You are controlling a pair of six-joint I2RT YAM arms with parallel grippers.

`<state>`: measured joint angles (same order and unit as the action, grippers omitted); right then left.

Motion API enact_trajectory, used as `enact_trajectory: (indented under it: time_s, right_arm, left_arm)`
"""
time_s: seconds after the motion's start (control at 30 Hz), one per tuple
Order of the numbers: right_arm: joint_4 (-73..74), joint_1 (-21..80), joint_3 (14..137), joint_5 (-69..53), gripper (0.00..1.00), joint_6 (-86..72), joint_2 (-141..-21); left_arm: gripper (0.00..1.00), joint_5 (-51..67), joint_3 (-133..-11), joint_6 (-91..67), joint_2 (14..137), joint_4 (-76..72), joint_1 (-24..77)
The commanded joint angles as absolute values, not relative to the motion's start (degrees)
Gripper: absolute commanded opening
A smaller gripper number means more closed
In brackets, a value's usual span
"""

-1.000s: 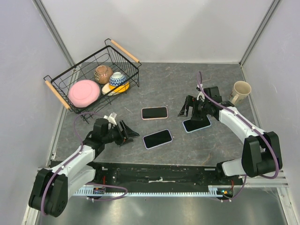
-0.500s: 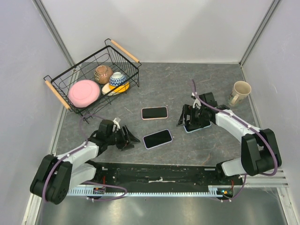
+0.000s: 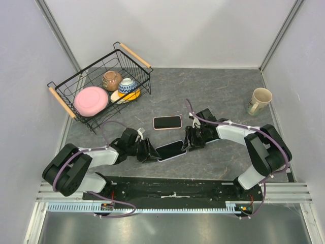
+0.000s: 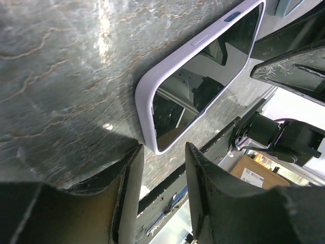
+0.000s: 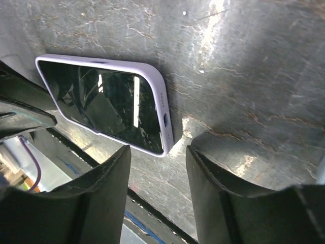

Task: Put the phone into the phone case

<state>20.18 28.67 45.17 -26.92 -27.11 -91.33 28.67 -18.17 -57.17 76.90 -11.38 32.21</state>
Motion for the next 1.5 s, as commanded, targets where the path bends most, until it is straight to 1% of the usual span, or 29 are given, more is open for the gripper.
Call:
enact_trajectory:
  time_s: [0.0,0.03,0.1,0.13,0.2,0.23,0.33,0.47,0.63,0.9,1.07,1.47]
  right_arm:
    - [15.65,29.35,44.12,-25.40,0.52,-27.95,-95.44]
    - [15.21,29.36,44.12,-25.75,0.48,-28.21,-95.88]
    - [14.16,29.44,44.12,-26.28,0.42,-28.39,-97.20]
    - [13.89,29.53,44.12,-26.63,0.37,-28.48,-97.73]
    - [13.01,29.53,44.30,-26.63,0.32,-28.74,-98.17]
    - [12.83,29.53,44.47,-26.63,0.24,-28.74,-98.52]
    - [12.66,29.53,45.96,-26.54,0.17,-28.91,-99.58]
    - [11.87,29.53,48.16,-26.54,0.14,-29.35,-100.81]
    - [11.51,29.53,51.67,-26.81,0.13,-29.44,-103.53]
    - [11.43,29.62,57.30,-26.54,0.13,-29.36,-107.84]
    - [11.42,29.44,59.41,-26.11,0.14,-29.09,-110.12]
    - [12.66,28.74,61.70,-25.05,0.17,-28.13,-109.95]
  left_arm:
    - [0.45,22.59,-18.81,-58.45,80.59,-11.86,33.22]
    - [0.44,22.24,-19.50,-58.27,80.86,-11.87,33.22]
    - [0.41,21.80,-20.47,-58.10,81.56,-11.87,33.22]
    - [0.40,21.62,-20.83,-57.83,81.74,-11.87,33.22]
    - [0.37,21.18,-22.05,-57.57,82.18,-11.87,33.14]
    - [0.35,20.92,-22.58,-57.05,82.96,-11.78,33.13]
    - [0.32,20.48,-24.87,-56.08,84.63,-11.16,33.13]
    - [0.29,20.21,-28.73,-54.67,87.88,-10.29,33.05]
    - [0.27,19.95,-34.18,-52.30,91.23,-8.53,31.82]
    - [0.27,20.04,-43.13,-48.17,98.51,-5.80,28.92]
    - [0.27,20.13,-47.02,-46.94,100.98,-4.66,27.25]
    - [0.28,20.65,-55.27,-42.63,106.78,-1.67,24.61]
